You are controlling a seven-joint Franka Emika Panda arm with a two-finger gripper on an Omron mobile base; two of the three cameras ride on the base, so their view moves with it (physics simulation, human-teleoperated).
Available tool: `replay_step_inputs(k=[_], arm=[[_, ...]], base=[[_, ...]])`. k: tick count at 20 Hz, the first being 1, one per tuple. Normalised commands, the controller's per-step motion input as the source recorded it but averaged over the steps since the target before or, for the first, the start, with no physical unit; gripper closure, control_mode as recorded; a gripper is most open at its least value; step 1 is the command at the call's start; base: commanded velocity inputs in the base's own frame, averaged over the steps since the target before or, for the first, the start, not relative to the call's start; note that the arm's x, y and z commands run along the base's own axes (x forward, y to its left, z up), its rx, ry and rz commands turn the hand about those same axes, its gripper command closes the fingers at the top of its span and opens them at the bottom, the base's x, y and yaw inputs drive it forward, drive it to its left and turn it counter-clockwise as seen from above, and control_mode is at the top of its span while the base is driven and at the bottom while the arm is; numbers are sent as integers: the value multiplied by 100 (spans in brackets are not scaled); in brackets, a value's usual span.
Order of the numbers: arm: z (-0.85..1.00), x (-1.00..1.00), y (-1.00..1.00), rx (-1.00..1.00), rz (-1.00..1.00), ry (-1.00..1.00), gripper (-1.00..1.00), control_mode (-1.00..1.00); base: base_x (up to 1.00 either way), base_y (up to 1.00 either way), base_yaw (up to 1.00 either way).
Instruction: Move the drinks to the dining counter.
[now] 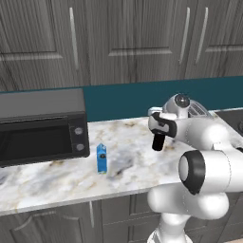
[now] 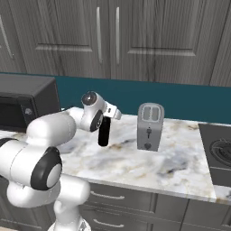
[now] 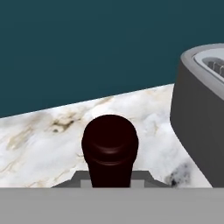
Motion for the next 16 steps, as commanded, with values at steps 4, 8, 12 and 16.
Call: replay_step_inputs(k=[4,8,12,16], arm=[[33,-7,0,0,10,-13,100,-100],[38,-8,0,0,11,-10,100,-100],[36,-14,0,0,11,-3,100,-100],[24,-27,8,0,7,0,100,-100]], base=[[0,0,0],[0,0,0],[0,0,0],[0,0,0]])
